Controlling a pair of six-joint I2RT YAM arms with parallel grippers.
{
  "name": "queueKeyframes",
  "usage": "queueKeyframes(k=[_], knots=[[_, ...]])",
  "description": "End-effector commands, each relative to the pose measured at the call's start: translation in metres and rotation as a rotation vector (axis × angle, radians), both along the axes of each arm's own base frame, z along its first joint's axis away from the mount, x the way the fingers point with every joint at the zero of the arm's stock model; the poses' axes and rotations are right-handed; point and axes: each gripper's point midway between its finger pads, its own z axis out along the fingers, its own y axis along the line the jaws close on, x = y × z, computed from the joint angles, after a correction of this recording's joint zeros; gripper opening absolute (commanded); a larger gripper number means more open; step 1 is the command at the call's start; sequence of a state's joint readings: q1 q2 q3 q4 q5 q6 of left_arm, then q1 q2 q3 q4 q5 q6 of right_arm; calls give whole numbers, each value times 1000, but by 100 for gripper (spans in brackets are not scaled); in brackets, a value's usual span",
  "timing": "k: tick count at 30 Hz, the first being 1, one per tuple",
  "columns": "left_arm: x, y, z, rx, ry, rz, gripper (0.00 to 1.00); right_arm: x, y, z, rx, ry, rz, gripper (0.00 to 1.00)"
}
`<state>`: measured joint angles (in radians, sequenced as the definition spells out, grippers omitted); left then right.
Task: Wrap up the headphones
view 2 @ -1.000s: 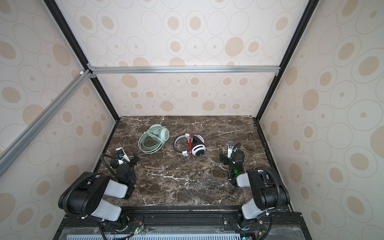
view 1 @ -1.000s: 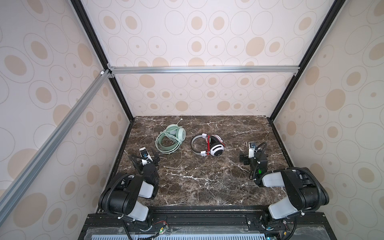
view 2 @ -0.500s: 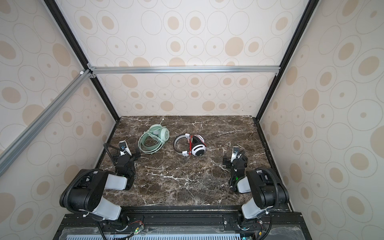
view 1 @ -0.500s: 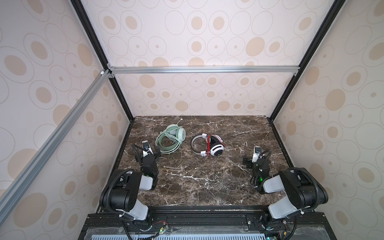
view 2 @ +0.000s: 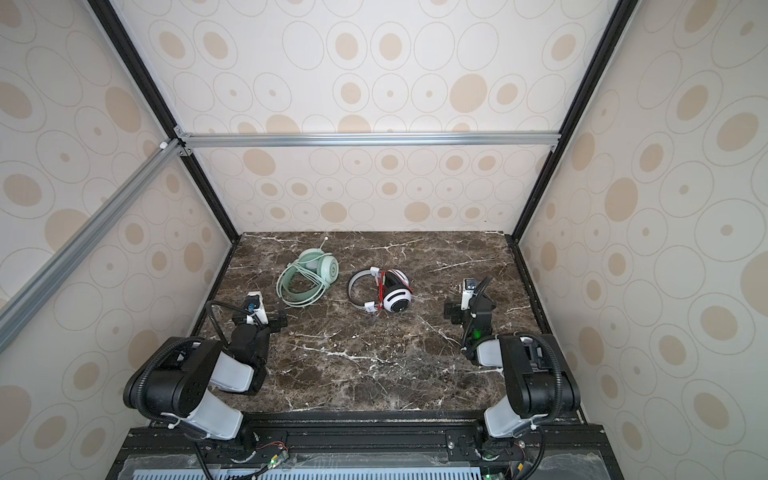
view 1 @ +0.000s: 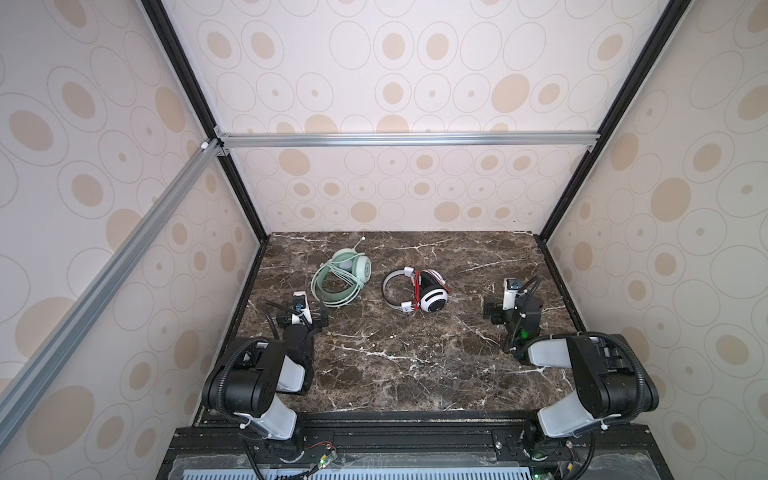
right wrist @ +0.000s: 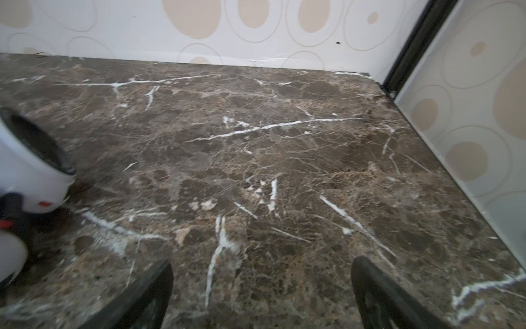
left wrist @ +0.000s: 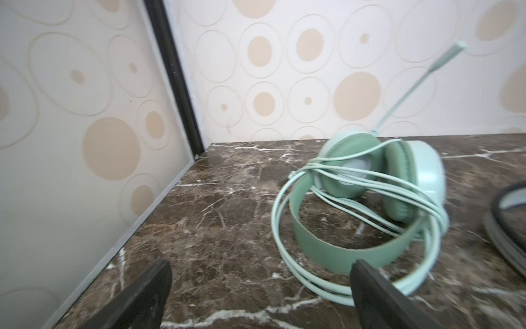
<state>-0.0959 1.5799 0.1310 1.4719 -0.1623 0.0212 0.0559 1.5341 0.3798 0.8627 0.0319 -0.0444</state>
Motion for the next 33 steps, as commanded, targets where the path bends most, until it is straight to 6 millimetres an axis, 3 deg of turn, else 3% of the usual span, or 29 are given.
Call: queueKeyframes(k=[1, 5, 33], knots=[[-1, -13, 16, 43, -62, -88, 98, -12, 23, 7, -5, -53, 148, 100], [23, 17, 2, -47, 27, 36, 98, 6, 5, 0, 58, 29, 71, 100], [21, 16, 4, -38, 16, 36, 98, 4, 6, 0, 51, 30, 80, 100]])
